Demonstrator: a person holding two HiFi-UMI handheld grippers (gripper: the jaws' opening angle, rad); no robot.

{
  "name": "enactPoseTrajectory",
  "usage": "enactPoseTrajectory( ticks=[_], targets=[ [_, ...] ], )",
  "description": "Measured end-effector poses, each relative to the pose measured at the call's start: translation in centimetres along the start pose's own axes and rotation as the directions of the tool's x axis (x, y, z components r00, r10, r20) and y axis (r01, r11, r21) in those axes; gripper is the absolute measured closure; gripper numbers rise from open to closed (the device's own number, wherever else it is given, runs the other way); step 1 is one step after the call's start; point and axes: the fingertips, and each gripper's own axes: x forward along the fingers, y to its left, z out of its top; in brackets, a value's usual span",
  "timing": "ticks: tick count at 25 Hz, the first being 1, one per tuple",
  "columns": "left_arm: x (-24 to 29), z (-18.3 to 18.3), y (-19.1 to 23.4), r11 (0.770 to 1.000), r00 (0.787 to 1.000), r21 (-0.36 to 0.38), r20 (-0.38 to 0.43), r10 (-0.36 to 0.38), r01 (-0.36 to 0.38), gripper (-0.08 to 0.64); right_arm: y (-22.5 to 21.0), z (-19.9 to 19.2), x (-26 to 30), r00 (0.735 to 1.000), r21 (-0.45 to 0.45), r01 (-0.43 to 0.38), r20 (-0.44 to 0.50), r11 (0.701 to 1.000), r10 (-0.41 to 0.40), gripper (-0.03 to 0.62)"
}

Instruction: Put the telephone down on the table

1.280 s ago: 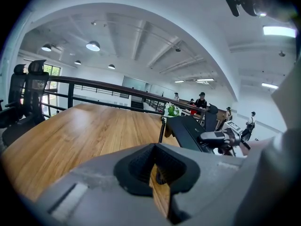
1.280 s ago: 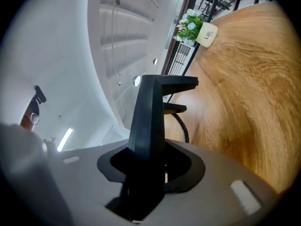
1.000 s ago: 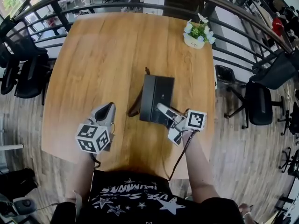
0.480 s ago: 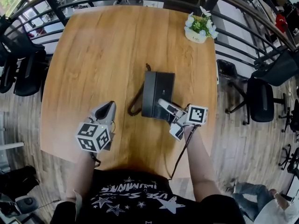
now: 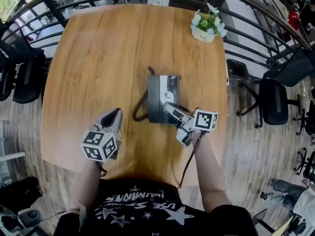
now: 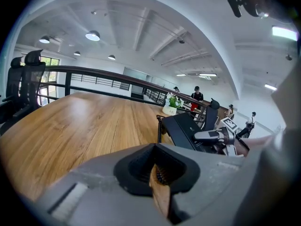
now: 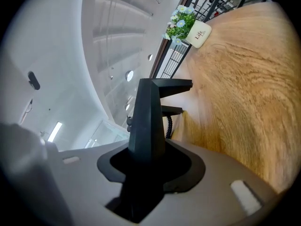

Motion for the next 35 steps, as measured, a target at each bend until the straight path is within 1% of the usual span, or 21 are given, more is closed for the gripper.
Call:
enactPoseTrajectory(
  ticks=[3, 4, 7, 13, 16, 19, 24, 26, 30, 33, 35],
  targets=[
    [0.0, -0.2, -0.3, 1.000, 1.000, 0.001, -0.002, -0.007, 0.007, 0.558, -0.5, -0.3, -0.1, 0.997, -0.028, 0.071, 0.005, 0.997, -0.071, 0.429],
    [0.0, -0.3, -0.3, 1.000, 1.000, 0.000, -0.003, -0.008, 0.008, 0.558, -0.6, -0.4, -0.1, 0.997, -0.041, 0.083, 0.004, 0.996, -0.083, 0.428],
    [0.0, -0.5, -0.4, 1.000, 1.000, 0.001, -0.005, -0.009, 0.009, 0.558, -0.3, -0.5, 0.3, 0.996, -0.051, 0.084, 0.009, 0.995, -0.084, 0.426],
    [-0.5, -0.6, -0.9, 1.000, 1.000, 0.007, -0.004, -0.013, 0.013, 0.558, -0.7, -0.6, 0.0, 0.987, -0.100, 0.163, 0.017, 0.982, -0.162, 0.426],
    [-0.9, -0.6, -0.9, 1.000, 1.000, 0.015, -0.008, -0.012, 0.012, 0.558, -1.2, -0.6, -0.2, 0.973, -0.149, 0.230, 0.011, 0.962, -0.230, 0.420],
    [-1.3, -0.7, -0.7, 1.000, 1.000, 0.020, -0.009, -0.006, 0.007, 0.558, -1.3, -0.6, -0.2, 0.965, -0.167, 0.260, 0.011, 0.951, -0.262, 0.403],
    [-1.6, -0.8, -0.7, 1.000, 1.000, 0.021, -0.006, -0.002, 0.002, 0.558, -2.3, -0.4, -1.0, 0.939, -0.217, 0.339, 0.019, 0.915, -0.343, 0.359],
    [-1.7, -0.9, -0.9, 1.000, 1.000, 0.021, -0.004, -0.003, 0.003, 0.558, -2.8, -0.4, -1.5, 0.929, -0.225, 0.364, 0.020, 0.904, -0.369, 0.339],
    [-1.9, -0.8, -1.3, 1.000, 1.000, 0.023, -0.002, -0.010, 0.010, 0.558, -3.3, -0.3, -2.0, 0.919, -0.217, 0.388, 0.023, 0.896, -0.393, 0.322],
    [-2.0, -0.7, -1.4, 1.000, 1.000, 0.025, -0.001, -0.016, 0.016, 0.558, -4.0, 0.0, -2.7, 0.896, -0.253, 0.436, 0.035, 0.864, -0.442, 0.299],
    [-2.0, -0.7, -1.5, 0.999, 1.000, 0.025, -0.001, -0.019, 0.019, 0.558, -4.2, 0.0, -3.1, 0.888, -0.278, 0.451, 0.039, 0.848, -0.459, 0.304]
  ],
)
